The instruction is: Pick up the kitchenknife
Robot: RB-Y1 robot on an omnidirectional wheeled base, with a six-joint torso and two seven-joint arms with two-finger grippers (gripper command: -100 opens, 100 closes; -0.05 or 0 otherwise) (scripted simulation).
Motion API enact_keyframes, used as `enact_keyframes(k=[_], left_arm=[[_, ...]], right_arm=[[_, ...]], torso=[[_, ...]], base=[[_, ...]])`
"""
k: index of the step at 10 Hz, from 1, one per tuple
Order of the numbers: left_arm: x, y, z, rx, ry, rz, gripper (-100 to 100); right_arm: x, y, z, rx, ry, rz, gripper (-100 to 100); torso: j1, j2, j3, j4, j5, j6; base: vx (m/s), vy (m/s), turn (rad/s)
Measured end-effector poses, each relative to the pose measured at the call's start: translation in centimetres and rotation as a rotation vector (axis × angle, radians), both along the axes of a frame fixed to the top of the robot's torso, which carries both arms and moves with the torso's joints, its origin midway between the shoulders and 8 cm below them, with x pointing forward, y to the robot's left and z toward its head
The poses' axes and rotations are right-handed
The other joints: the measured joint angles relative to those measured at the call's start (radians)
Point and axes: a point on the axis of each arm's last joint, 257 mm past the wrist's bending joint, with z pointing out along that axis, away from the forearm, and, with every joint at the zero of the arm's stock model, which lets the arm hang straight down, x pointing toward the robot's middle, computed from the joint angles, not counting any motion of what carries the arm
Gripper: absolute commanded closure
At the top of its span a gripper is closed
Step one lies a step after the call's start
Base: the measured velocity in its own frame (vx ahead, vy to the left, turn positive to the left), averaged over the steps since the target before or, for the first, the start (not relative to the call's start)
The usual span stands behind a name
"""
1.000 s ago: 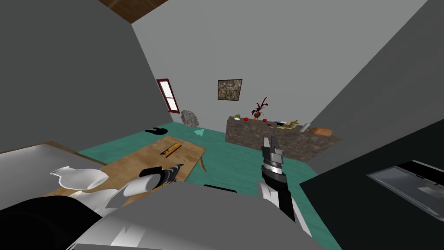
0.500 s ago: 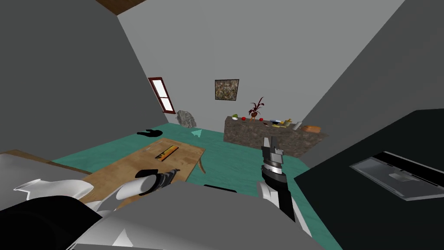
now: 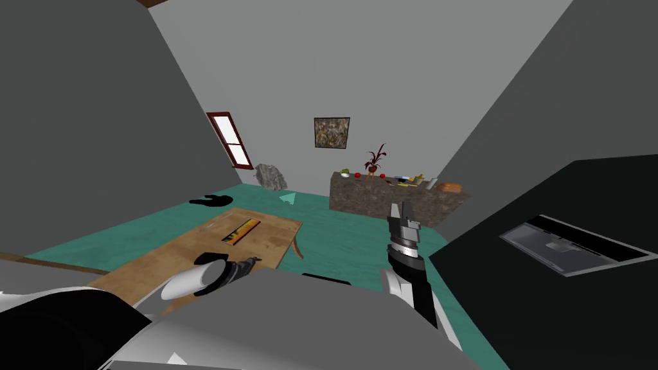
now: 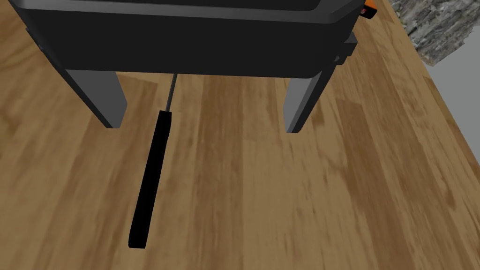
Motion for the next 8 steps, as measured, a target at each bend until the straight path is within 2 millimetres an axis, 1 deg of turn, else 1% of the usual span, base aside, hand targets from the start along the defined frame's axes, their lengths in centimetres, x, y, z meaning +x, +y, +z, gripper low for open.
enact_keyframes(k=[2,4,7,8], left_arm=[[-1.4,0.2,-0.3,-0.017,0.046,0.000,-100],[-3.8,0.5,-0.5,-0.043,0.104,0.002,-100],[-5.9,0.4,-0.7,-0.073,0.167,0.006,-100],[-6.1,0.3,-0.7,-0.075,0.171,0.005,0]], right_arm=[[0.0,0.0,0.0,0.000,0.000,0.000,0],[0.0,0.0,0.0,0.000,0.000,0.000,0],[0.0,0.0,0.0,0.000,0.000,0.000,0],[0.0,0.0,0.0,0.000,0.000,0.000,0]], torso=[[-0.001,0.000,0.000,0.000,0.000,0.000],[0.000,-0.001,0.000,0.000,0.000,0.000],[-0.001,-0.001,-0.001,0.000,0.000,0.000],[-0.002,0.000,0.000,0.000,0.000,-0.001]], base=[[0.025,0.041,-0.098],[0.023,0.061,-0.097],[0.020,0.036,-0.044],[0.000,0.000,0.000]])
